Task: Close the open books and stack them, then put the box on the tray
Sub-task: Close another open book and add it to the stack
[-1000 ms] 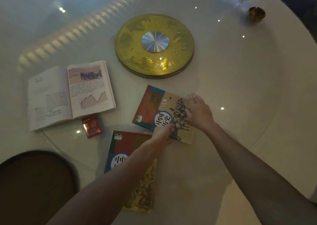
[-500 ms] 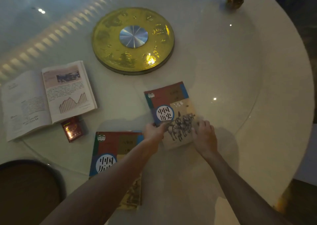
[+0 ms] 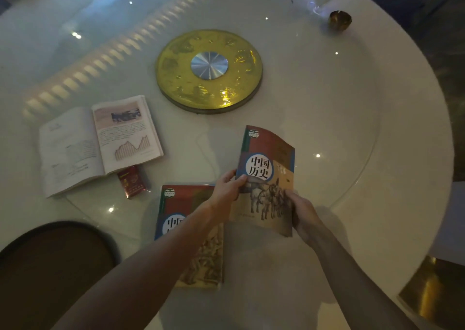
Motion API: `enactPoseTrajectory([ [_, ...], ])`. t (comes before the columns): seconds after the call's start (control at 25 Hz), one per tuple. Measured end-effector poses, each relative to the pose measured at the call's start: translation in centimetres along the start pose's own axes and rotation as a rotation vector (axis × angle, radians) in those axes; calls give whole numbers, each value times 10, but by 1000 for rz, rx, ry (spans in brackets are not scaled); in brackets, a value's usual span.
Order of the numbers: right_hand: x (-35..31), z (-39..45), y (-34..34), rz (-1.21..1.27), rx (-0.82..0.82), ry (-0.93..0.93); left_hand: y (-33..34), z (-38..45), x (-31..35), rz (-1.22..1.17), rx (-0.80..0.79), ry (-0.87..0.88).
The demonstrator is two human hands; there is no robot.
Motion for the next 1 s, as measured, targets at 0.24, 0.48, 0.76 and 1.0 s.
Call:
enactPoseTrajectory([
  [0.24, -10, -39, 47, -97, -20, -87, -84, -40, 15, 128, 130, 178],
  [0.48, 23, -69, 119, -425, -66, -194, -178, -80, -26, 370, 339, 283],
  [0.76, 69, -76, 158, -701, 10, -245, -231, -103, -65, 468, 408, 274],
  [1.0, 73, -86, 163, -933, 179, -310, -241, -104, -69, 735, 410, 259],
])
Point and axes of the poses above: each hand's wrist, its own z-axis towards the middle knuckle, its own y-axis out of the palm, x = y × z, the point moved 9 cm from there along z, towards the middle knuckle, and after that the axes turned 8 degrees about -z, right-handed, at the moved point
